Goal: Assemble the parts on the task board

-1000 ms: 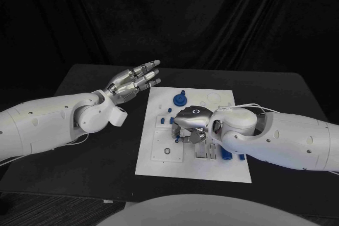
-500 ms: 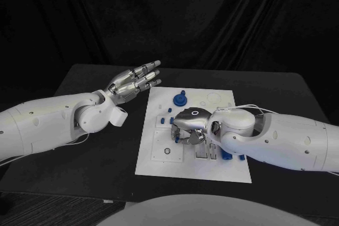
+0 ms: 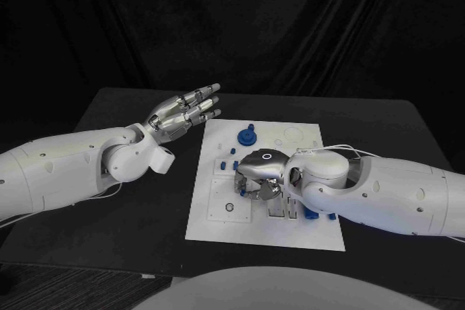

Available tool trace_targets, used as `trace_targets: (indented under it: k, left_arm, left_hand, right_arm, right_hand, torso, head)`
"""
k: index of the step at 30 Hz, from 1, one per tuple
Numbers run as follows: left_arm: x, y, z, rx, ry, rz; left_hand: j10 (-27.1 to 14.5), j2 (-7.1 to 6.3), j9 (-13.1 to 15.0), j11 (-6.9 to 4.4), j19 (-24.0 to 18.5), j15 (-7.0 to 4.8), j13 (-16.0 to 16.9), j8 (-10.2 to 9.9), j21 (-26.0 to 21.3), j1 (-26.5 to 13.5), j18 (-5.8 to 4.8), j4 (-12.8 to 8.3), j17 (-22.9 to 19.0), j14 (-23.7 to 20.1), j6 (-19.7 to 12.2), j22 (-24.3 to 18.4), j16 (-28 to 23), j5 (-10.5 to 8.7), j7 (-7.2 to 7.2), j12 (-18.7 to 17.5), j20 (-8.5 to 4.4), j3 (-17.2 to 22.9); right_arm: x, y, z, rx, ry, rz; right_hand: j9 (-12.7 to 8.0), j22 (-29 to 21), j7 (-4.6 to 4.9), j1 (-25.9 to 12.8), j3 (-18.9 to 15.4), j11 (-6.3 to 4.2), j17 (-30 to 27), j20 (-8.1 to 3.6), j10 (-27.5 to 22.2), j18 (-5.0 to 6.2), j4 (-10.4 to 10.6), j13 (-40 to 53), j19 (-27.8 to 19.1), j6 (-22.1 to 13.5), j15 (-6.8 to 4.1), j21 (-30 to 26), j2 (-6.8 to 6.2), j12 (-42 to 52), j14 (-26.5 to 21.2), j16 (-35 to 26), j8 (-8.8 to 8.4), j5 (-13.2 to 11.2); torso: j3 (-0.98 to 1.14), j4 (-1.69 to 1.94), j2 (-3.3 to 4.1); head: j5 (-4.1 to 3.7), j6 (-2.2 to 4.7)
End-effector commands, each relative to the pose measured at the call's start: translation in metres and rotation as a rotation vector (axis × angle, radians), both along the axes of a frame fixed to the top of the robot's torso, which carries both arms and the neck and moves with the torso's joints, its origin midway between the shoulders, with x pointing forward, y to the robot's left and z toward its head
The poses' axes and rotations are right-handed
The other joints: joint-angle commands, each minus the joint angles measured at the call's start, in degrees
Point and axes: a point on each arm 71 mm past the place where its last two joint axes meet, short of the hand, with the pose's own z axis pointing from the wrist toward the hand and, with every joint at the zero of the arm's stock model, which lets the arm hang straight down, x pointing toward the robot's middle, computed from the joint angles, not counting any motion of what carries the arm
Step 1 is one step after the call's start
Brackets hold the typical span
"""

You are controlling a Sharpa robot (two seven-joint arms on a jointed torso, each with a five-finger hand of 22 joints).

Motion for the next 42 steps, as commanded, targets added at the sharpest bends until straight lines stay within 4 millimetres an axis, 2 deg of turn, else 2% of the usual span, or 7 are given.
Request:
trace_targets:
  k: [1,12,17,21,28,33,42]
  left_arm:
    - [-0.001,-0.002,0.000,-0.016,0.001,-0.018]
    - [-0.001,-0.001,-0.002,-0.013,0.008,-0.021]
    - [-0.001,0.000,-0.002,-0.010,0.011,-0.020]
    - [-0.001,0.000,-0.003,-0.008,0.013,-0.019]
    - [-0.001,0.002,-0.003,-0.006,0.014,-0.016]
    - [-0.001,0.002,-0.003,-0.004,0.015,-0.013]
    - [-0.001,0.001,-0.005,-0.003,0.018,-0.015]
  left_hand:
    - [-0.09,0.48,0.08,0.31,-0.21,0.28,-0.07,0.36,0.00,-0.01,0.53,-0.32,-0.10,-0.03,0.06,0.01,-0.21,0.03,0.29,-0.26,0.29,0.07]
    - [-0.11,0.52,0.06,0.35,-0.20,0.32,-0.08,0.35,0.01,-0.02,0.54,-0.33,-0.10,-0.03,-0.01,0.03,-0.21,0.01,0.33,-0.27,0.32,0.08]
    - [-0.14,0.55,0.06,0.38,-0.19,0.35,-0.09,0.35,0.02,-0.02,0.54,-0.35,-0.10,-0.03,-0.03,0.04,-0.21,0.01,0.35,-0.28,0.34,0.09]
    - [-0.16,0.57,0.06,0.41,-0.18,0.39,-0.09,0.37,0.02,-0.02,0.54,-0.38,-0.10,-0.03,0.00,0.05,-0.21,0.02,0.39,-0.28,0.37,0.11]
    - [-0.15,0.58,0.07,0.44,-0.16,0.41,-0.09,0.39,0.03,-0.01,0.54,-0.41,-0.10,-0.03,0.04,0.08,-0.21,0.06,0.41,-0.28,0.40,0.12]
    - [-0.13,0.57,0.06,0.48,-0.16,0.45,-0.08,0.39,0.04,0.03,0.55,-0.49,-0.10,-0.03,0.02,0.08,-0.21,0.15,0.43,-0.27,0.43,0.14]
    - [-0.13,0.56,0.06,0.54,-0.15,0.53,-0.08,0.42,0.04,0.18,0.55,-0.74,-0.10,-0.03,0.01,0.06,-0.21,0.49,0.47,-0.27,0.50,0.22]
  right_arm:
    - [-0.001,-0.002,-0.005,-0.030,0.011,-0.016]
    - [0.001,-0.005,-0.006,-0.014,0.002,-0.026]
    - [0.003,-0.012,-0.002,0.030,-0.027,-0.044]
    - [0.003,-0.020,0.008,0.106,-0.075,-0.055]
    - [0.011,-0.043,0.050,0.209,-0.206,-0.082]
    - [0.026,-0.070,0.080,0.245,-0.222,-0.183]
    - [0.039,-0.113,0.079,0.127,-0.133,-0.343]
  right_hand:
    - [-0.50,7.43,0.48,-1.04,-0.28,-0.68,-0.99,0.28,-0.87,1.13,-0.46,0.10,-0.90,-2.04,0.58,-1.67,0.36,-0.13,-0.71,-0.73,-0.60,-0.82]
    - [-3.99,5.12,-3.38,-4.70,-8.20,1.56,-8.11,1.12,-21.06,2.79,0.80,-1.01,-5.59,-15.94,1.03,-12.08,0.90,-3.72,-5.85,-5.04,-0.32,-5.01]
    - [-4.61,4.41,-4.05,-2.59,-14.85,1.63,-10.82,1.40,-27.03,3.32,5.03,-0.86,-7.09,-17.72,1.36,-16.11,0.75,-1.18,-7.95,-6.16,-0.02,-6.54]
    - [-4.63,4.45,-3.67,-1.35,-17.23,1.94,-11.33,1.63,-28.53,3.32,10.12,-0.67,-7.05,-17.69,1.53,-16.81,-0.32,1.82,-8.26,-5.83,0.25,-7.67]
    - [-4.38,5.00,-3.06,-3.79,-17.75,1.88,-10.09,1.65,-27.34,3.04,10.38,-0.37,-5.98,-16.09,1.50,-14.94,0.00,4.72,-7.36,-4.48,1.14,-8.39]
    - [-4.04,5.54,-1.64,-7.64,-16.75,1.74,-8.65,1.66,-23.69,2.63,10.06,-0.04,-4.55,-13.15,1.66,-12.70,3.44,8.75,-6.03,-3.03,2.48,-8.42]
    - [-4.05,6.92,-1.16,-9.79,-17.03,1.68,-4.20,1.98,-23.09,1.71,10.15,-1.01,-1.33,-11.57,1.99,-6.22,3.24,9.59,-2.66,0.38,2.98,-8.95]
  torso:
    - [0.05,-0.02,0.00]
    - [0.06,-0.09,0.01]
    - [0.07,-0.04,-0.01]
    - [0.07,-0.05,-0.01]
    - [0.05,-0.03,-0.09]
    - [-0.02,-0.02,-0.11]
    - [0.01,0.06,0.00]
  head:
    - [-0.02,0.01]
    - [0.12,0.01]
    - [0.05,0.01]
    - [0.42,0.01]
    - [0.71,0.01]
    - [0.66,0.01]
    - [0.68,0.01]
